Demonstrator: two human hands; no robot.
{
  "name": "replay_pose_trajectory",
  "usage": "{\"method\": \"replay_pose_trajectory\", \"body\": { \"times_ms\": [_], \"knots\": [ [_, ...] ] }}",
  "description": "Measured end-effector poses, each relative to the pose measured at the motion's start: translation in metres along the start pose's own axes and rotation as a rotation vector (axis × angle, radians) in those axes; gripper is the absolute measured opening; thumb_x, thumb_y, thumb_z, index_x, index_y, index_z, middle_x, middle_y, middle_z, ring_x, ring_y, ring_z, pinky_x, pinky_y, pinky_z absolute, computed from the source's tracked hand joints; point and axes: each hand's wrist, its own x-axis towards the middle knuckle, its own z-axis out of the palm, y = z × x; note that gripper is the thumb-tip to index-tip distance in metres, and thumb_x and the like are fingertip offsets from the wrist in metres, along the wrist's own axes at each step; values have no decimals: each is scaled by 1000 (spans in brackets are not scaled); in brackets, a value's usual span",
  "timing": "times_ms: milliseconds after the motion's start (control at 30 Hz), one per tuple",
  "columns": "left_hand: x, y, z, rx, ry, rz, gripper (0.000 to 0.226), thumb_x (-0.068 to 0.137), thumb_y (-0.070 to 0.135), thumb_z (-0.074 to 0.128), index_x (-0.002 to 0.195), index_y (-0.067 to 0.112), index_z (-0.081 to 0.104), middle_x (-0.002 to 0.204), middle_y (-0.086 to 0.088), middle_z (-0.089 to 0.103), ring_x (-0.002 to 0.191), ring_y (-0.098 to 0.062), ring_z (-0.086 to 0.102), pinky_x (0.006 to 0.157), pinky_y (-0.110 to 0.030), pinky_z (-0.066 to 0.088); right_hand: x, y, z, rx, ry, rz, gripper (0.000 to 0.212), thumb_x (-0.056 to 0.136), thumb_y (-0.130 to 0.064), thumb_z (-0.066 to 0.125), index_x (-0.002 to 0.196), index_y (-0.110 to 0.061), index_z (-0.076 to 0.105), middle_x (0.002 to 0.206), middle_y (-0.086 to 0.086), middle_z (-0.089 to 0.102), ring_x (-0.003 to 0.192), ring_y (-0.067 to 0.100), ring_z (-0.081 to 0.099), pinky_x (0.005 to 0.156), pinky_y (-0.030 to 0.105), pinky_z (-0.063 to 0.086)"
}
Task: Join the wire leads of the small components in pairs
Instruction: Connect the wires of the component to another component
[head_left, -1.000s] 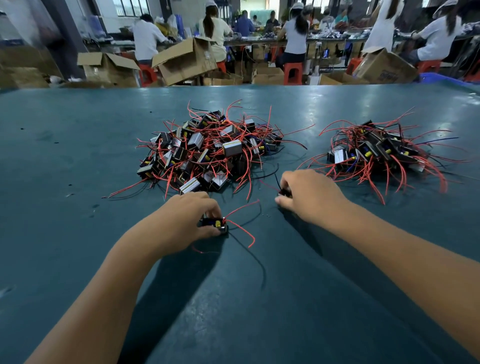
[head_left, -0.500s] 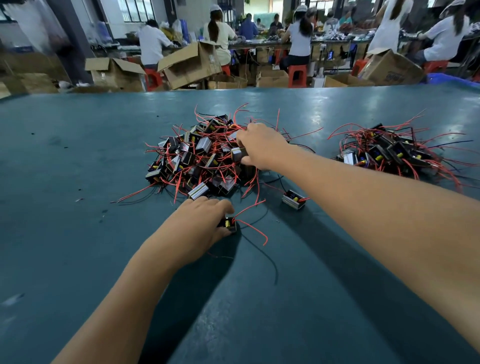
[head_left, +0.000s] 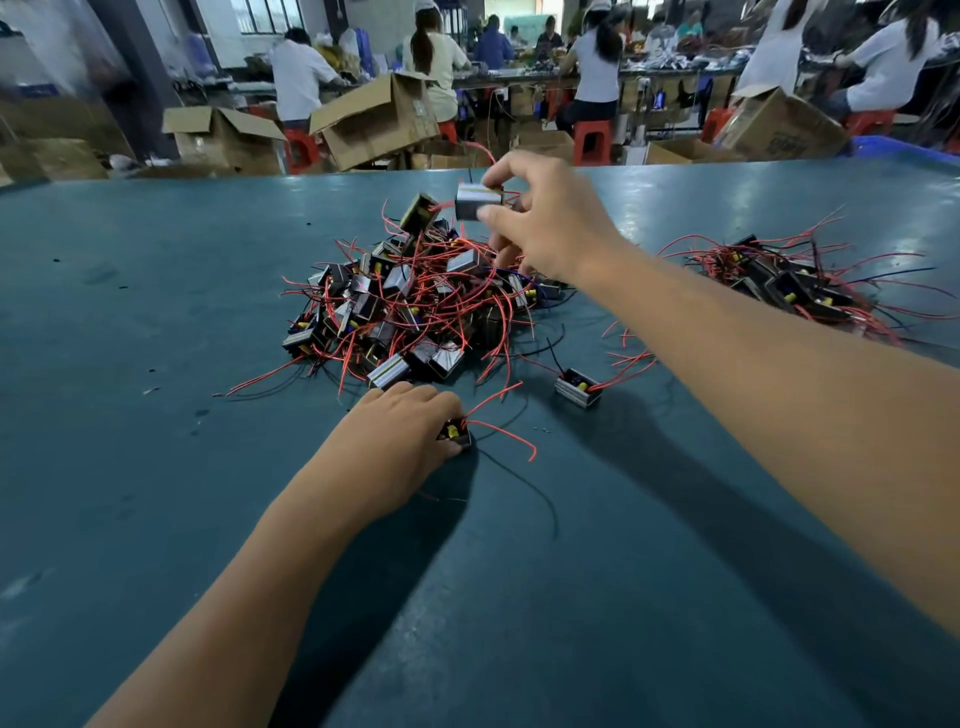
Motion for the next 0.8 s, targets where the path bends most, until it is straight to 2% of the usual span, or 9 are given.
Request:
{"method": "replay_pose_trajectory", "body": {
  "times_ms": [100, 133, 267, 333, 400, 500, 633, 700, 800],
  "knots": [
    [1, 1, -1, -18, -2, -14, 30, 100, 45, 51, 125, 29, 52, 119, 8, 57, 115, -18, 48, 95, -32, 35, -11, 13, 0, -197, -137, -19, 19, 92, -10, 62, 107, -21, 62, 77, 10, 70, 61, 22, 70, 50, 32, 56],
    [1, 1, -1, -20, -7, -19, 30, 100, 46, 51, 125, 29, 53, 119, 8, 57, 114, -19, 49, 95, -32, 36, -14, 18, -1, -191, -155, 2, 19, 91, -12, 62, 107, -22, 63, 76, 10, 68, 62, 27, 68, 52, 34, 57],
    [1, 1, -1, -48, 8, -22, 32, 98, 48, 52, 122, 27, 56, 116, 8, 58, 111, -18, 51, 92, -31, 38, -18, 29, -3, 141, -65, 104, 19, 89, -13, 64, 107, -18, 65, 81, 13, 62, 76, 31, 66, 63, 43, 62],
    [1, 3, -2, -166, 112, -48, 34, 97, 45, 56, 121, 22, 59, 113, 7, 59, 107, -16, 54, 90, -29, 41, -20, 32, -4, 204, -43, 103, 15, 90, -14, 64, 105, -18, 66, 81, 17, 61, 82, 38, 67, 67, 45, 62],
    [2, 6, -5, -325, 306, -89, 32, 97, 37, 60, 122, 18, 59, 110, 6, 60, 100, -15, 56, 90, -33, 48, -26, 31, -4, 225, -65, 62, 11, 91, -17, 64, 102, -17, 66, 77, 21, 56, 73, 34, 62, 68, 46, 62],
    [4, 11, -9, -477, 535, -175, 38, 95, 30, 65, 129, 17, 54, 115, 6, 55, 100, -16, 58, 92, -42, 52, -37, 23, -6, 283, -87, -18, 8, 91, -17, 65, 99, -16, 64, 72, 24, 48, 69, 27, 53, 68, 45, 62],
    [3, 11, -10, -638, 594, -233, 59, 94, 38, 66, 145, 24, 41, 133, 7, 51, 111, -23, 61, 97, -47, 51, -57, 8, -8, 447, -193, -104, 10, 91, -11, 66, 95, -20, 64, 78, 10, 59, 74, 17, 58, 66, 36, 60],
    [3, 11, -13, -695, 618, -228, 56, 94, 38, 66, 143, 27, 42, 128, 9, 56, 101, -22, 65, 91, -46, 54, -68, 4, -7, 471, -254, -142, 11, 92, -9, 66, 96, -19, 64, 78, -2, 64, 78, 12, 63, 68, 34, 60],
    [3, 12, -16, -674, 666, -183, 39, 93, 32, 68, 129, 25, 57, 112, 11, 59, 89, -14, 63, 80, -43, 57, -78, 2, -7, 480, -213, -143, 12, 92, -4, 64, 96, -16, 62, 79, 0, 64, 77, 15, 63, 70, 35, 60]
  ]
}}
